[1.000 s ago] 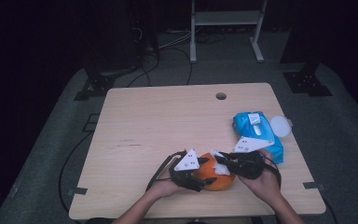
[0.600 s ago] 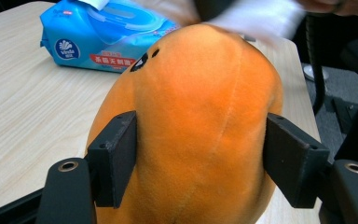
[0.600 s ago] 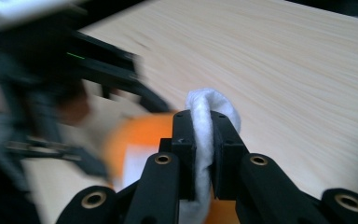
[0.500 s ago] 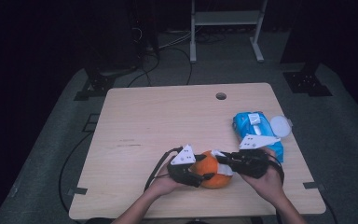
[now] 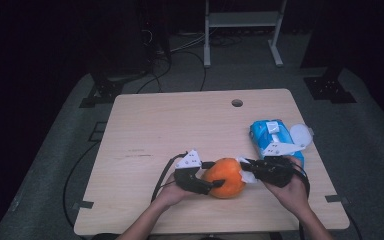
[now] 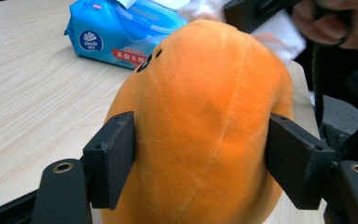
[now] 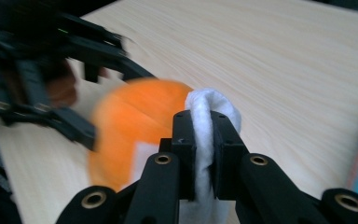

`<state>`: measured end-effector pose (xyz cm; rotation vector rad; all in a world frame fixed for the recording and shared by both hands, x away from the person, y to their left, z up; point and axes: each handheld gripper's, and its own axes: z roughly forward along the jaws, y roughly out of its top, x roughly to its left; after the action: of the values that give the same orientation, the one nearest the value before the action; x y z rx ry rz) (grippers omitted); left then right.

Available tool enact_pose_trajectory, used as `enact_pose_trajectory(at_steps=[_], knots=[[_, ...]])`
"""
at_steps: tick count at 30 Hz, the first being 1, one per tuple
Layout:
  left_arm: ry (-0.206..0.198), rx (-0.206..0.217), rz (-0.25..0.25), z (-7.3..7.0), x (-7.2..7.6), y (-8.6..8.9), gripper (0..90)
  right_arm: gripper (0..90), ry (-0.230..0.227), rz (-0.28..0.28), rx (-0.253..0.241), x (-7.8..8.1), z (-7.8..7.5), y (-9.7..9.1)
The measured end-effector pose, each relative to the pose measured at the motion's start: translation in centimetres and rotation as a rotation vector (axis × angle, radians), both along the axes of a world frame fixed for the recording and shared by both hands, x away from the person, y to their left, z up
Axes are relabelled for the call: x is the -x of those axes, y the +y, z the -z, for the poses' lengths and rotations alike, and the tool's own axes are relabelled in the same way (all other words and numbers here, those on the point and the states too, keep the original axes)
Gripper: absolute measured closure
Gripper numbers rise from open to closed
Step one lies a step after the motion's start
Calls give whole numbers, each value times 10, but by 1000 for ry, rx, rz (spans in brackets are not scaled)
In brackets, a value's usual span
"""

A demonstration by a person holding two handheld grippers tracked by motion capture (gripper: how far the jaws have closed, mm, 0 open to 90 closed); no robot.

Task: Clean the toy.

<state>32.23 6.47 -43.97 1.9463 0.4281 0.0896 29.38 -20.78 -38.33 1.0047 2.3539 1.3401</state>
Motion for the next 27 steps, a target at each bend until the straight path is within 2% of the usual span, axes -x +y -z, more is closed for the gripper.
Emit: enact_pose_trajectory(at_steps=[5, 7, 11, 13, 15, 19, 22, 24, 27], knots=[[-3, 6, -7, 1, 1, -2, 283, 811, -29, -89, -5, 14, -9, 23], [-4, 2, -6, 0, 1, -1, 282, 811, -54, -92, 34, 16, -8, 29], [-10, 21, 17, -1, 1, 0, 277, 811, -31, -69, 10, 9, -5, 18], [-44, 15, 47, -2, 2, 0, 245, 811, -10, -61, -15, 5, -2, 12], [-87, -18, 67, -2, 3, 1, 200, 811, -12, -46, -10, 5, -2, 9], [-59, -46, 56, 4, -2, -2, 108, 811, -11, -46, -15, 4, -2, 8], [-25, -47, 56, 8, -4, -4, 92, 811, -15, -46, -7, 5, -2, 10], [-28, -65, 48, 5, -1, -6, 163, 811, -20, -37, -7, 7, -3, 11], [-45, -58, 37, -3, 3, -4, 321, 811, -37, -29, -6, 9, -7, 16]])
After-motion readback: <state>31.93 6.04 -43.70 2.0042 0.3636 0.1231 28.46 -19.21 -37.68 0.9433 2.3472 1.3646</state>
